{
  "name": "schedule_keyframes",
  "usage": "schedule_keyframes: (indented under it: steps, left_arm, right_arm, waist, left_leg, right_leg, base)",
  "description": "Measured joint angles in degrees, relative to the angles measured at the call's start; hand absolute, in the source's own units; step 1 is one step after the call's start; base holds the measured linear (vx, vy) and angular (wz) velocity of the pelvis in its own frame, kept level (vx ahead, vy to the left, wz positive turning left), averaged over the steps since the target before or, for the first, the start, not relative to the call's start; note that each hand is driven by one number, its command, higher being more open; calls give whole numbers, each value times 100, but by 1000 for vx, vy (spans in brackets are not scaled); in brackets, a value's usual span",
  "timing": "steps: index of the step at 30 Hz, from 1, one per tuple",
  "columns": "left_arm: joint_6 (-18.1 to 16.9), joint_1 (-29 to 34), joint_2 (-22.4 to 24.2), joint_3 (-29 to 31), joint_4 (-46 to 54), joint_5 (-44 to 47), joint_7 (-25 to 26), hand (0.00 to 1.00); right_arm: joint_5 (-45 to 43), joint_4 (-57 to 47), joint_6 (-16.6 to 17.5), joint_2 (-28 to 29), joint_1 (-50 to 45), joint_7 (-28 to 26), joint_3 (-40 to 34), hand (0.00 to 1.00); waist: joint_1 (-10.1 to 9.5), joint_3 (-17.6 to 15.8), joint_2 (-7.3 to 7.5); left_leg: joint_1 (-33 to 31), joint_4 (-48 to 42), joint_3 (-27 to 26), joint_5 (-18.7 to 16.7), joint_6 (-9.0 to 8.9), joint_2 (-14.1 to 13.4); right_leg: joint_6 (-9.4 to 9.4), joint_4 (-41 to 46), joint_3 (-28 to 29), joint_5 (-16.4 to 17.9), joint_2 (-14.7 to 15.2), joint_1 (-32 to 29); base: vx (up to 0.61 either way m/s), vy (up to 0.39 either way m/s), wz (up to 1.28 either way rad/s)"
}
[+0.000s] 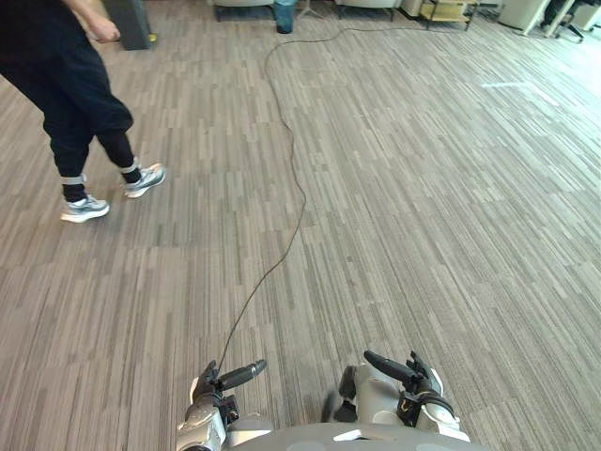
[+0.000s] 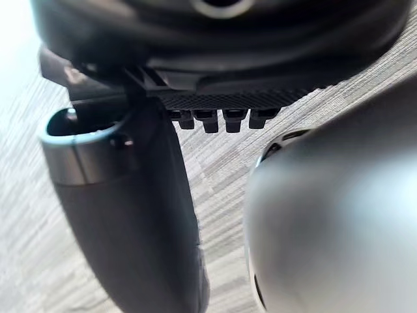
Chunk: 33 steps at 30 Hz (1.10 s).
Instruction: Pick up cushions and gather them together orderly.
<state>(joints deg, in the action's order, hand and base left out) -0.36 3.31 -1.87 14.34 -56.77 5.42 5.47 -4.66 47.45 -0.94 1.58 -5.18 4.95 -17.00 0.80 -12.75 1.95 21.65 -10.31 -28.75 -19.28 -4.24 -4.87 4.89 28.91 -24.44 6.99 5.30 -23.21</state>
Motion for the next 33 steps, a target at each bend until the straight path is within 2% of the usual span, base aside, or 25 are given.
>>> schedule_keyframes:
  steps: [1,2,3,4,5,7,8,9,10,12,15,16,18,19,20,21,22,23,24,25,26,28,29,31,33]
  left_arm:
    - [9,8,13,6,-20,-27,-11,100]
    - [60,0,141,78,-82,-104,-39,100]
    - [78,-48,187,57,-76,-152,-67,100]
    - [82,-72,213,60,-65,-162,-94,100]
    - [86,-81,287,139,-42,-161,-82,100]
    - [81,-15,361,378,132,-157,-81,100]
    - [78,68,375,484,298,-138,-81,100]
    - [60,89,342,484,388,-135,-73,100]
    - [-8,109,303,483,513,-100,-70,100]
    - [-81,149,303,488,696,-18,-83,100]
    - [-147,152,351,511,821,105,-72,100]
    - [-225,153,380,513,852,247,-43,100]
    - [-258,193,385,511,872,326,-43,100]
    - [-278,229,386,515,886,382,-38,100]
    - [-278,276,348,542,862,437,-28,100]
    - [-279,288,332,588,813,439,-27,100]
    - [-277,288,298,667,806,432,-37,100]
    - [-272,297,186,733,746,419,-12,100]
    - [-255,253,90,707,620,409,21,100]
    - [-253,232,81,707,591,408,26,100]
    - [-193,176,60,708,439,405,59,100]
    - [-156,158,83,707,350,406,98,100]
    - [-154,153,113,683,285,406,115,100]
    - [-149,134,116,604,147,405,115,100]
    - [-139,139,46,307,-35,398,119,100]
  right_arm:
    - [-8,5,-12,2,-2,-3,-18,100]
    - [28,27,-33,-40,86,-41,-82,100]
    - [29,4,-4,-29,81,-54,-91,100]
    - [35,-14,-36,-50,84,-75,-112,100]
    - [44,-21,-70,-108,84,-85,-94,100]
    - [57,25,-101,-167,116,-61,-72,100]
    - [50,111,-118,-170,128,-21,51,100]
    - [49,133,-130,-149,126,-9,93,100]
    - [38,200,-146,-119,136,2,169,100]
    - [12,219,-168,-124,137,21,299,100]
    - [9,239,-231,-124,46,57,302,100]
    - [8,316,-238,-113,28,80,300,100]
    - [6,341,-249,-109,-7,78,330,100]
    - [6,342,-250,-95,-46,79,361,100]
    - [13,342,-251,-24,-186,86,480,100]
    - [13,346,-251,-3,-222,68,525,100]
    - [14,352,-251,53,-233,64,554,100]
    - [19,337,-248,163,-282,52,583,100]
    - [20,328,-247,187,-320,24,581,100]
    - [20,321,-246,179,-318,15,575,100]
    - [19,284,-233,133,-310,-4,559,100]
    - [30,203,-198,99,-309,-10,526,100]
    - [55,103,-118,57,-293,-30,457,100]
    - [59,70,-39,-13,-175,-31,310,100]
    - [48,187,-14,-104,-2,-37,222,100]
  waist:
    - [18,9,-15]
    - [-1,32,-220]
    - [29,10,-265]
    - [45,-16,-310]
    - [53,-68,-437]
    - [40,-126,-544]
    - [-26,-177,-468]
    - [-47,-208,-404]
    - [-83,-212,-308]
    - [-122,-229,-253]
    - [-265,-248,-203]
    - [-359,-216,-167]
    - [-382,-162,-150]
    - [-399,-118,-124]
    - [-484,83,-29]
    - [-509,185,22]
    - [-529,236,122]
    - [-534,362,370]
    - [-497,372,419]
    - [-491,364,418]
    - [-469,321,397]
    - [-446,277,315]
    - [-383,232,224]
    - [-312,130,92]
    - [-170,87,19]
  left_leg:
    - [86,2,17,-1,-40,-6]
    - [175,-248,49,118,-315,-246]
    - [0,-821,241,386,-407,-381]
    - [-156,-1357,406,657,-345,-480]
    - [-613,-2684,804,1277,-309,-740]
    - [-1260,-4352,1118,1209,-323,-1022]
    - [-1704,-5090,1197,887,-302,-1087]
    - [-1941,-5153,1207,758,-274,-1078]
    - [-2416,-4918,1195,563,-120,-1077]
    - [-3145,-4227,1233,381,13,-1025]
    - [-3773,-2678,1775,415,-24,-471]
    - [-3997,-1733,2020,660,-110,-181]
    - [-4095,-1282,2043,825,-80,-84]
    - [-4109,-1174,2049,951,15,-45]
    - [-4034,-1422,2053,1439,273,42]
    - [-3993,-1551,1984,1528,343,42]
    - [-3945,-1684,1840,1377,376,48]
    - [-3704,-1817,1505,996,467,80]
    - [-3327,-1893,1357,583,566,138]
    - [-3245,-1891,1343,527,568,142]
    - [-2816,-1829,1251,310,581,169]
    - [-2221,-1522,1128,150,588,170]
    - [-1766,-1091,1035,123,560,139]
    - [-1322,-684,912,138,481,74]
    - [-668,-73,825,170,423,117]
  right_leg:
    - [325,-25,81,-346,-47,57]
    - [682,175,9,-138,-211,149]
    - [614,324,3,129,-207,223]
    - [587,327,15,297,-229,374]
    - [565,159,137,472,-387,738]
    - [550,-215,410,553,-697,1317]
    - [568,-590,731,575,-879,1878]
    - [566,-781,889,578,-929,2128]
    - [536,-1078,1158,606,-986,2463]
    - [488,-1312,1567,712,-1051,2869]
    - [389,-1568,2233,876,-993,3414]
    - [196,-1789,2576,1003,-910,3682]
    - [68,-1887,2773,1129,-840,3870]
    - [-14,-1902,2917,1245,-781,3997]
    - [-272,-1697,3285,1451,-617,4077]
    - [-393,-1382,3414,1518,-543,3982]
    - [-490,-1014,3485,1574,-499,3871]
    - [-767,281,3590,1485,-338,3361]
    - [-1646,1835,3531,915,-233,2763]
    - [-1715,2056,3506,882,-203,2676]
    - [-1731,2939,3236,873,-74,2316]
    - [-1518,3441,2768,979,108,1835]
    - [-1193,3363,2226,1155,221,1264]
    - [-1007,2756,1595,1254,246,687]
    - [-712,717,1134,862,63,238]
  base:
    - [594,-97,-26]
    - [726,-156,-13]
    - [714,-171,-17]
    - [655,-204,-16]
    - [777,-211,-38]
    - [755,-164,-78]
    - [447,-57,-103]
    - [503,-40,-124]
    - [446,-3,-94]
    - [482,42,-112]
    - [579,166,-116]
    - [535,198,-111]
    - [452,173,-87]
    - [516,208,-121]
    - [531,221,-128]
    - [667,284,-122]
    - [773,351,-105]
    - [873,396,-111]
    - [725,329,-89]
    - [563,234,-54]
    - [527,190,-35]
    - [441,140,-40]
    - [365,93,-34]
    - [508,96,-34]
    - [600,17,-5]
